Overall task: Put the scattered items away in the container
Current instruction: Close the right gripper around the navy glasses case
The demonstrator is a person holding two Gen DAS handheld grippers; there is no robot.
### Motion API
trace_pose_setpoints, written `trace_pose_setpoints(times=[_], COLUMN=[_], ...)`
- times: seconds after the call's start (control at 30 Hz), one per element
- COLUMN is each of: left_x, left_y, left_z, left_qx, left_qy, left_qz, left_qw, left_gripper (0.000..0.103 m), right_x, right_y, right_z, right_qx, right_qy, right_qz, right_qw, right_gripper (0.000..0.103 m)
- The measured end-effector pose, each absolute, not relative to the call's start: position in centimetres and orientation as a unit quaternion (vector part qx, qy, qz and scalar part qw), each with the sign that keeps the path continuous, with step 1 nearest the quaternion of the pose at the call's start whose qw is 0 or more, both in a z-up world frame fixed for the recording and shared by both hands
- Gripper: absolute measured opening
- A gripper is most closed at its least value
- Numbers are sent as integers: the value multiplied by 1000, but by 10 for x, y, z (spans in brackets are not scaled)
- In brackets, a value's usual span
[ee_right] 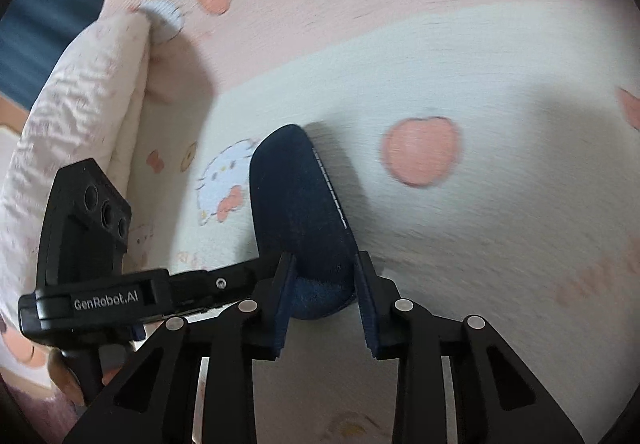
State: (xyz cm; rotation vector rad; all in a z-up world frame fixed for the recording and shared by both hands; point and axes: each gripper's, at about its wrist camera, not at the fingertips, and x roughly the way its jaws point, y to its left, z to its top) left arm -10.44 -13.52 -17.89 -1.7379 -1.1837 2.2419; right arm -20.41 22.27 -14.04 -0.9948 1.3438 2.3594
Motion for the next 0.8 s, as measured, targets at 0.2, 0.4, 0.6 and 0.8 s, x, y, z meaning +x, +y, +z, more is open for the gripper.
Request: trace_pose_setpoints(times=[0.2, 0.4, 0.6, 0.8], left_x=[-119, -127, -111, -107], left_y=[-82, -34, -34, -58], left_z=[-170, -159, -151, -152], left_qx=[-580, -602, -596, -579], left_qy=[-338, -284, -285, -325], left_qz=[736, 738, 745, 746], left_qw=[86, 110, 91, 50], left_gripper=[21, 18, 20, 38], right_x=[-152, -106, -92, -106], right_y=[216, 211, 223, 223], right_z=[-140, -128, -124, -115], right_qx=[-334, -377, -356, -372], right_qy=[479, 419, 425, 391], right_qz=[802, 798, 798, 810], right_qw=[123, 212, 237, 230], right_gripper=[22, 22, 22, 22])
